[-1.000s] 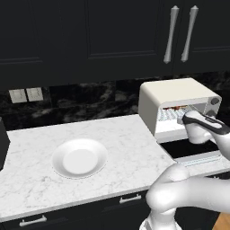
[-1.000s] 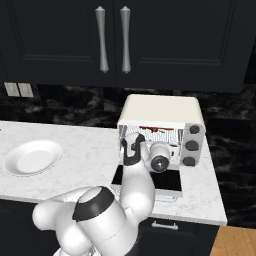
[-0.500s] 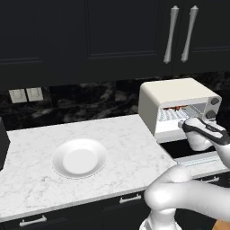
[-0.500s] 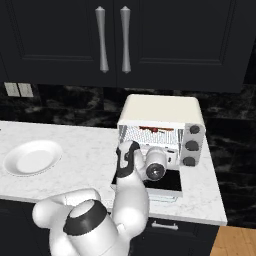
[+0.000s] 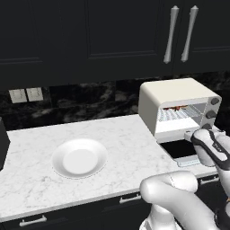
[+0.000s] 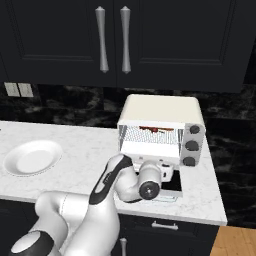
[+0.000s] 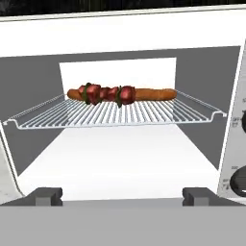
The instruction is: Pick up the kebab skewer and baguette bread, and place them inside the toaster oven. Close the toaster oven door and start by setting the timer.
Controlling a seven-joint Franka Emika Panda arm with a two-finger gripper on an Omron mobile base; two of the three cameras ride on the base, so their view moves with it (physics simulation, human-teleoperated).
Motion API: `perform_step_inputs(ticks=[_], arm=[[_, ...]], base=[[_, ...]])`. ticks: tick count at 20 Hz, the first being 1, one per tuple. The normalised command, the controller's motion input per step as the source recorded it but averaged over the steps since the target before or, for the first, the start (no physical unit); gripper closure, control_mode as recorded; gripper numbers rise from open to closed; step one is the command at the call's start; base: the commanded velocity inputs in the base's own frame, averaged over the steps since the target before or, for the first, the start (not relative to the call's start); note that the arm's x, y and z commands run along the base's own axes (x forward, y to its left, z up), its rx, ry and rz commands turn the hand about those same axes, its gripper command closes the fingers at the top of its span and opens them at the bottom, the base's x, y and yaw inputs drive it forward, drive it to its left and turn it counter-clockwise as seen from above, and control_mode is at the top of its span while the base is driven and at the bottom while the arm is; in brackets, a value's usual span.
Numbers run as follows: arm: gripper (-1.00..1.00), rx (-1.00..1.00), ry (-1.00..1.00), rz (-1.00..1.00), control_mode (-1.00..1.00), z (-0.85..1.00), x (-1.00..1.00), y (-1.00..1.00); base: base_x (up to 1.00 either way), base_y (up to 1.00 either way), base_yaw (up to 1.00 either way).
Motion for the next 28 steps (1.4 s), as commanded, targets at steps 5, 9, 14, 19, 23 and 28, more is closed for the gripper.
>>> perform_step_inputs(ticks=[5, 9, 14, 19, 23, 28], arm=[[-1.0, 0.01, 0.03, 0.09, -1.0, 0.27, -0.6, -0.39], [-1.0, 0.01, 0.02, 0.11, -1.0, 0.08, -0.54, -0.4], [-1.0, 0.01, 0.0, 0.11, -1.0, 0.0, -0.64, -0.34], [-1.0, 0.03, 0.0, 0.12, -1.0, -0.02, -0.53, -0.35], [-1.0, 0.02, 0.0, 0.1, -1.0, -0.07, -0.38, -0.34], [-1.0, 0.0, 0.0, 0.1, -1.0, -0.23, -0.33, -0.31]], base=[[0.0, 0.0, 0.0], [0.0, 0.0, 0.0], [0.0, 0.0, 0.0], [0.0, 0.0, 0.0], [0.0, 0.0, 0.0], [0.0, 0.0, 0.0]])
